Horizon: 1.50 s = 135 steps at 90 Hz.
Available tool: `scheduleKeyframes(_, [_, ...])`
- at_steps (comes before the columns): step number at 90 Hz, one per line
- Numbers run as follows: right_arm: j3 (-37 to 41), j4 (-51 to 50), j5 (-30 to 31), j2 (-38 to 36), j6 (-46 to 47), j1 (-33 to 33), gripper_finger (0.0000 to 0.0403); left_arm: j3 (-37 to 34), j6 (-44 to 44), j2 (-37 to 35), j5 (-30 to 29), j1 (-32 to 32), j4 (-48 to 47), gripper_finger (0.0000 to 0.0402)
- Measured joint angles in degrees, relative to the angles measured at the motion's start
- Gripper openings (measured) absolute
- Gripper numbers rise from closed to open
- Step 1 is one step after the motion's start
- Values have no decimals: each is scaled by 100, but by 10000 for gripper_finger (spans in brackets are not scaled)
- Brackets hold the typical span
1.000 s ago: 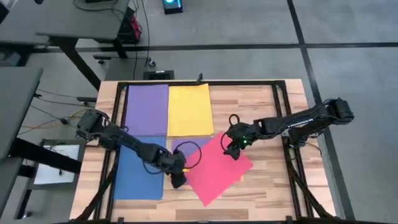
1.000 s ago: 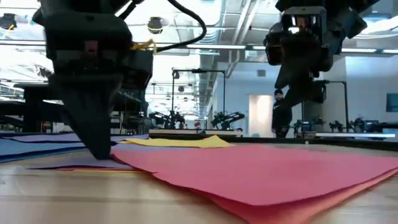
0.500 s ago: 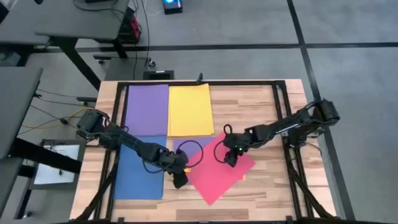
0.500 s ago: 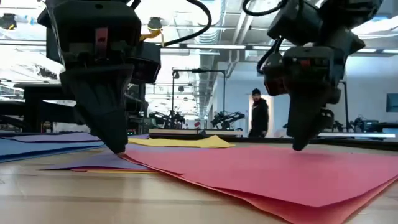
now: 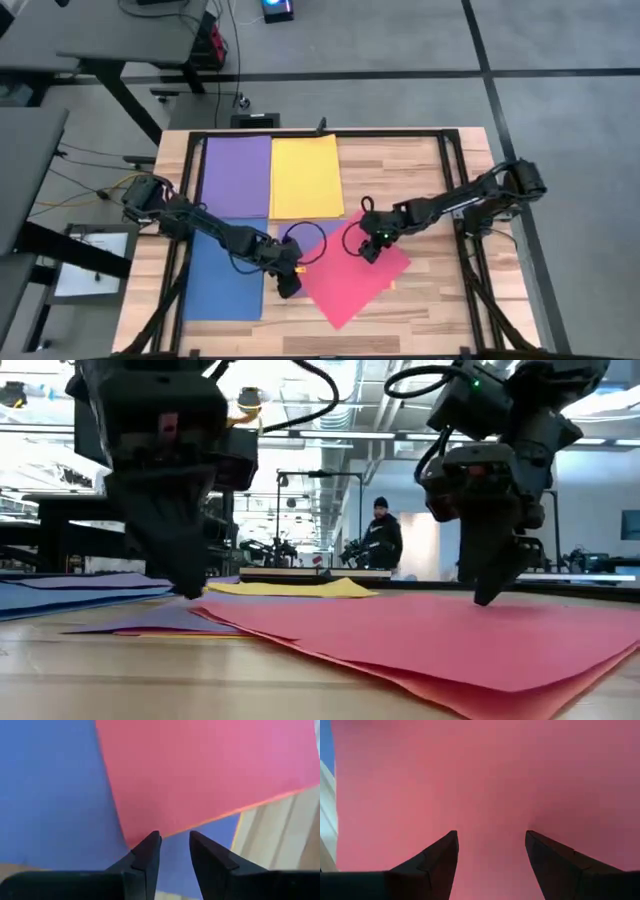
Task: Organize paper
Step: Move the red paper to the top right of the table
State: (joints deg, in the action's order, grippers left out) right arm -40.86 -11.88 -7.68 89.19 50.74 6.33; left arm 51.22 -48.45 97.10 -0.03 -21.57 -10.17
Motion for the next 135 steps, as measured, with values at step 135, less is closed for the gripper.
scheduleKeyframes(135, [0, 40, 28, -9, -13, -4, 218, 33, 73, 678, -690, -51, 200, 91])
